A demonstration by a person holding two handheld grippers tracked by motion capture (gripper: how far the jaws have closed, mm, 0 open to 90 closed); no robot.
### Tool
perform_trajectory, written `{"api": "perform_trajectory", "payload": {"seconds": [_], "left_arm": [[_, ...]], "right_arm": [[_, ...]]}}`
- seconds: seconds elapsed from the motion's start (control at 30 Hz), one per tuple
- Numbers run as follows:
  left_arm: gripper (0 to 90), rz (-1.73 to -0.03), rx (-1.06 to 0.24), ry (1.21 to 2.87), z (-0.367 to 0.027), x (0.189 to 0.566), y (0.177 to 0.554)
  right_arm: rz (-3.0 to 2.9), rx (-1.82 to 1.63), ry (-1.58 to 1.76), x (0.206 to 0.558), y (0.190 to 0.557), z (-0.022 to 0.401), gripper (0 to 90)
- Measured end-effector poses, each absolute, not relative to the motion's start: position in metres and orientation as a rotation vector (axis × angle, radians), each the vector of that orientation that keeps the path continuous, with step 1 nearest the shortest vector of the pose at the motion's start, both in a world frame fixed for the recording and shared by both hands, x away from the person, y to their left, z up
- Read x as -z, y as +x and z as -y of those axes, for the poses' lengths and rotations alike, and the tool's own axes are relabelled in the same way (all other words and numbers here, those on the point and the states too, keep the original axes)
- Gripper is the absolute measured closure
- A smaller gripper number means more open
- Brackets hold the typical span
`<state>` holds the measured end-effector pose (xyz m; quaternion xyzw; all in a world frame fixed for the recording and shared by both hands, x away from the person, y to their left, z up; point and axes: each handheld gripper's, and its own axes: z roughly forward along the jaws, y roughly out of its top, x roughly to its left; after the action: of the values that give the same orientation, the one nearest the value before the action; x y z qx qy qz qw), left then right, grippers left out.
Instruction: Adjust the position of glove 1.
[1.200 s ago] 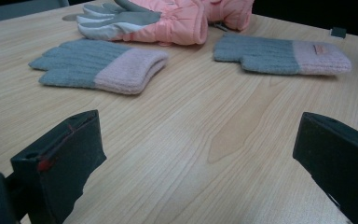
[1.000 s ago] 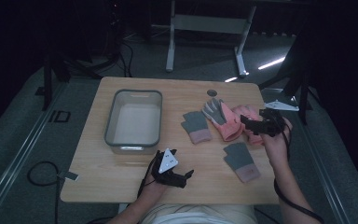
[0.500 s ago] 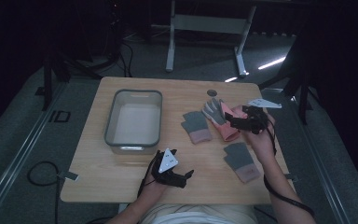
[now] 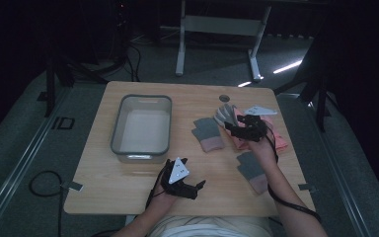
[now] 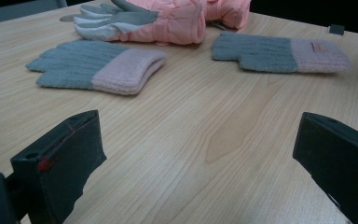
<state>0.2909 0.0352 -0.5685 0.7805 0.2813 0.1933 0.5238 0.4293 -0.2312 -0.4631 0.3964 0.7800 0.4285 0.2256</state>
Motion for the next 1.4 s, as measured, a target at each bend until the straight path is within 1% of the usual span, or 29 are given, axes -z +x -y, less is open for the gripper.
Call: {"api": "perform_trajectory", "payload": {"seconds": [0.07, 0.2, 0.43, 0.5, 0.57, 0.67, 0.87, 1.13, 1.23, 1.4], "left_arm": [[1.2, -0.673, -0.462, 1.868, -0.035, 0.568, 0.291], [1.2, -0.670, -0.468, 1.873, -0.035, 0.568, 0.290], [1.2, -0.670, -0.466, 1.869, -0.035, 0.568, 0.290], [1.2, -0.666, -0.478, 1.873, -0.035, 0.568, 0.290], [1.2, -0.665, -0.479, 1.874, -0.035, 0.568, 0.290], [1.2, -0.668, -0.471, 1.871, -0.035, 0.568, 0.290], [1.1, -0.664, -0.478, 1.872, -0.035, 0.568, 0.289], [1.2, -0.663, -0.480, 1.870, -0.035, 0.568, 0.289], [1.1, -0.663, -0.487, 1.874, -0.034, 0.568, 0.289], [1.1, -0.663, -0.486, 1.873, -0.034, 0.568, 0.289]], "right_arm": [[-2.171, -1.175, 1.079, 0.467, 0.432, 0.227, 39.3], [-2.196, -1.161, 1.057, 0.475, 0.438, 0.219, 45.0], [-2.255, -1.132, 1.048, 0.493, 0.450, 0.200, 46.8], [-2.274, -1.114, 1.045, 0.500, 0.454, 0.196, 49.2], [-2.293, -1.099, 1.043, 0.506, 0.458, 0.192, 54.4], [-2.341, -1.054, 1.032, 0.517, 0.466, 0.187, 57.0], [-2.393, -1.009, 1.060, 0.529, 0.482, 0.179, 57.3], [-2.438, -0.933, 1.080, 0.550, 0.494, 0.176, 61.8], [-2.448, -0.922, 1.091, 0.550, 0.495, 0.175, 64.1], [-2.464, -0.830, 1.087, 0.546, 0.494, 0.164, 77.0]]}}
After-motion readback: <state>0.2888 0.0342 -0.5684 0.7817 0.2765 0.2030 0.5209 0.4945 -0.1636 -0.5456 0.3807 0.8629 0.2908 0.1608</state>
